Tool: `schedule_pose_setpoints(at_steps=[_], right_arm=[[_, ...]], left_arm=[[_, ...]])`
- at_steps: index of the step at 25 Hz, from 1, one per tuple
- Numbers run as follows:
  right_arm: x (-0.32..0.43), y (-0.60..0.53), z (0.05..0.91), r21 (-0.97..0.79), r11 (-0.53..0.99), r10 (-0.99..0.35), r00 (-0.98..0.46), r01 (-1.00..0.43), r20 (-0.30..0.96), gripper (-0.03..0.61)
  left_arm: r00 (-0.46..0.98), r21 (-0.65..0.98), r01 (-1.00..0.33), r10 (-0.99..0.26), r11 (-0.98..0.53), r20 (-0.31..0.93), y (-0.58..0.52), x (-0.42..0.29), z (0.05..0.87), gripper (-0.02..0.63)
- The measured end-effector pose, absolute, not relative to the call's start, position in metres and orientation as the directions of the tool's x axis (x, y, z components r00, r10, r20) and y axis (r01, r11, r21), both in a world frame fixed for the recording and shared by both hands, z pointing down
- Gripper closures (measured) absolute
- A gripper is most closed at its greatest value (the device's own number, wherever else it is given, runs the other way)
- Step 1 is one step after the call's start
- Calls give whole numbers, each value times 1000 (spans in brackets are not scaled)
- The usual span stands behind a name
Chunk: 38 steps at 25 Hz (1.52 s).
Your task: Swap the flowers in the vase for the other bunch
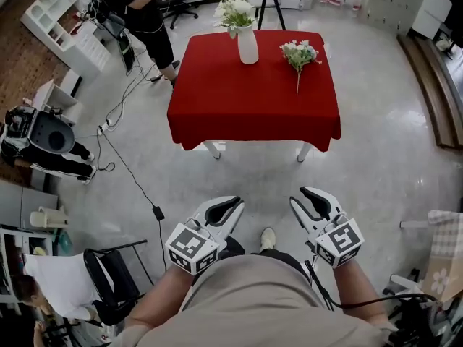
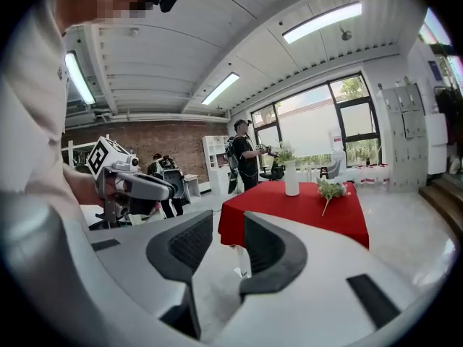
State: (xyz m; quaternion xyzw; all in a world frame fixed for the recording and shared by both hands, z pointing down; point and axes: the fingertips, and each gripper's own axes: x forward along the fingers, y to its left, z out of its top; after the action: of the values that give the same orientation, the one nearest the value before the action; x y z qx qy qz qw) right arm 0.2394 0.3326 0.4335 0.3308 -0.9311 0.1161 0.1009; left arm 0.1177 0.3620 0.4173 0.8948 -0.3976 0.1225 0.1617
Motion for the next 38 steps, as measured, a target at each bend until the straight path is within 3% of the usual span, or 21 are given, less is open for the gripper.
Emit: schedule_pose_setpoints(at_steps=[11, 23, 32, 38], right_arm=[[222, 245, 436, -147, 730, -618, -736, -668, 276, 459], [147, 127, 411, -70, 633, -725, -622, -771, 296, 457], [82, 37, 408, -70, 597, -758, -591, -799, 276, 436], [83, -34, 396, -63, 603, -760, -597, -795, 257, 408]], left_arm=[[696, 210, -712, -635, -670, 335, 276, 107, 419, 575], [794, 199, -599, -542, -776, 276, 158, 19, 398, 606], [793, 206, -599, -538, -773, 287, 116, -58, 405, 607], [769, 218, -633, -573, -743, 281, 87, -67, 405, 607]])
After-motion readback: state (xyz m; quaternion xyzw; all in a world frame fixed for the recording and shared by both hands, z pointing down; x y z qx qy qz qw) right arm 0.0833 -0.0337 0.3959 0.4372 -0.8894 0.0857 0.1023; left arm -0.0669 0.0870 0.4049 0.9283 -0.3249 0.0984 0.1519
